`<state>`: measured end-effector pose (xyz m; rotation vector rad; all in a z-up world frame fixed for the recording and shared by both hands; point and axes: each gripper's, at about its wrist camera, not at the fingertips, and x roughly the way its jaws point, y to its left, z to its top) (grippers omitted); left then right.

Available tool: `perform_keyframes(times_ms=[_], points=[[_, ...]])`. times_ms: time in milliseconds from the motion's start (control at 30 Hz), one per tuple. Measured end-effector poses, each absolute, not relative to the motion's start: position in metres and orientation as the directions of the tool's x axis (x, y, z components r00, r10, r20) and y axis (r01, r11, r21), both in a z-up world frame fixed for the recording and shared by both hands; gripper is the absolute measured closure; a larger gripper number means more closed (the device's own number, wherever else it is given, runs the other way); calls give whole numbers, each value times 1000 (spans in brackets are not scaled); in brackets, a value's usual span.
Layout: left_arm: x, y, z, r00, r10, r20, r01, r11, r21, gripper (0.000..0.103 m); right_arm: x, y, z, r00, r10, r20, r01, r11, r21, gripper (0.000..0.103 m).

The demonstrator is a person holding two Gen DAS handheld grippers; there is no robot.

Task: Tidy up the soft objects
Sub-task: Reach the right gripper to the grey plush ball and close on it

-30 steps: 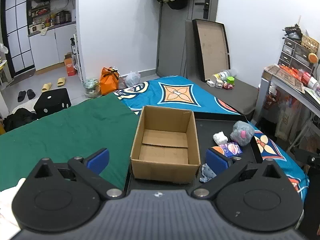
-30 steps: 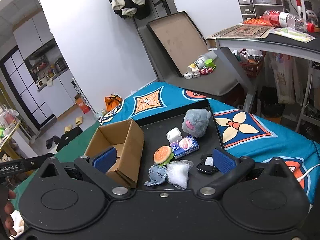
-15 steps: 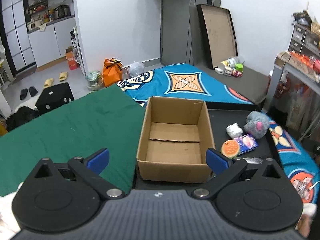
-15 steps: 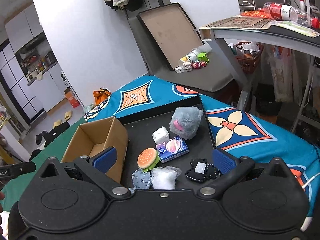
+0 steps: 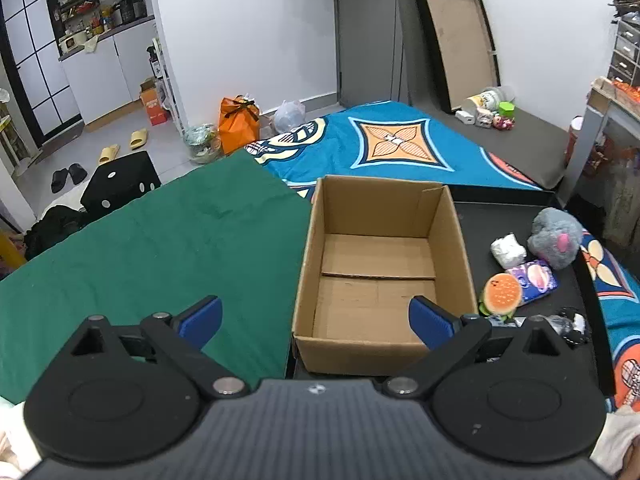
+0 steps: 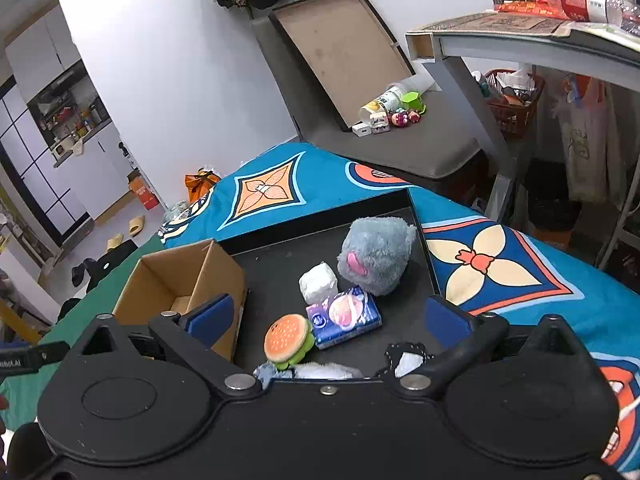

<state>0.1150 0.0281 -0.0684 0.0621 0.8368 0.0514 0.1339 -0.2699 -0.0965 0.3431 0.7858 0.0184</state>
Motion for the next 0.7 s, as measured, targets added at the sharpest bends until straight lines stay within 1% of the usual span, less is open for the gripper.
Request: perform_keyframes(times_ms=[100, 200, 567, 667, 700], points=[[123, 28, -74, 658, 83, -748, -28, 996, 87, 4, 145, -274, -101, 709, 136, -692, 128, 940, 315, 1], [132, 25, -81, 645, 98, -758, -29, 994, 104, 8, 155, -278, -106, 709, 130, -693, 144, 935, 323, 1], [162, 12, -99, 615, 152, -774, -47, 987, 157, 16, 184, -288, -129, 690, 117, -714, 188, 924, 333, 1], [169, 9, -104, 607, 171, -776, -52, 983, 175, 20, 188, -292, -137, 702, 111, -704, 201, 917, 345, 1], [172, 8, -105, 604, 176, -778, -55, 982, 179, 22, 189, -292, -139, 704, 109, -702, 207, 914, 349, 1]])
